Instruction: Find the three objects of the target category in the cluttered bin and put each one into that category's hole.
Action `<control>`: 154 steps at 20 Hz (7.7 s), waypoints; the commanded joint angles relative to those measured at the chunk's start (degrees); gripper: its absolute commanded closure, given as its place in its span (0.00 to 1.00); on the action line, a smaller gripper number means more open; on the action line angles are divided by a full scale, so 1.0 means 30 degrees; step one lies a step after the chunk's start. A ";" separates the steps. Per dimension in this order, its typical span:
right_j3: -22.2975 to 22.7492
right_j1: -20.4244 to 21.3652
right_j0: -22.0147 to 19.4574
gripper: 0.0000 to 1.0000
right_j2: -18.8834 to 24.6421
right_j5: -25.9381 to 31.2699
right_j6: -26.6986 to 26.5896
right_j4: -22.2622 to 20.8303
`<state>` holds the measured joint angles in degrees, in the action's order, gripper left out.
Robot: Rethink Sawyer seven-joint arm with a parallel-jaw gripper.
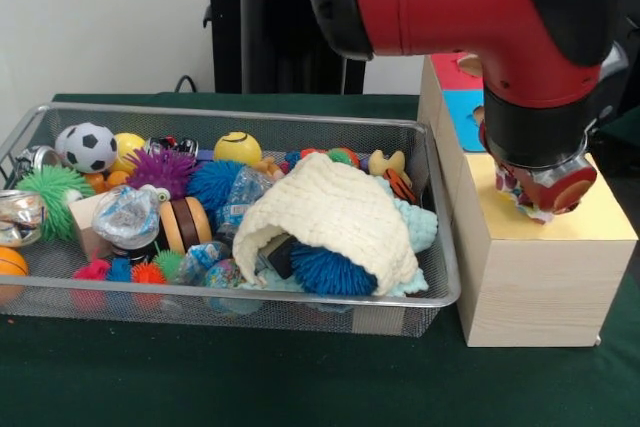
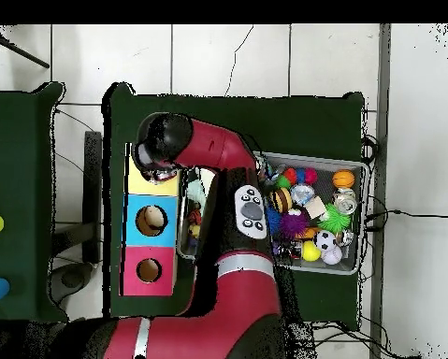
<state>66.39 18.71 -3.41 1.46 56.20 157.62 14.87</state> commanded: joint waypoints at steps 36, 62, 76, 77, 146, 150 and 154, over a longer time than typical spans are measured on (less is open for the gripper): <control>-0.1294 0.4265 -0.3197 1.00 0.4143 0.3018 -0.5614 -0.9458; -0.2738 0.4073 -0.2890 1.00 0.4023 0.2188 -0.4414 -1.2013; -0.3734 0.3944 -0.3727 1.00 0.5646 0.4697 -0.4016 -1.0375; -0.3780 0.3973 -0.3719 1.00 0.5651 0.4827 -0.4003 -1.0456; 0.2366 0.1029 -0.1458 1.00 0.3352 0.0590 0.0765 -0.8658; 0.2587 0.0636 -0.2053 1.00 0.4060 0.1070 -0.0087 -0.7600; 0.2598 0.0363 -0.2784 1.00 0.4739 0.2590 -0.1173 -0.6309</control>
<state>66.79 26.26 -8.35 11.82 60.26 157.62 -6.60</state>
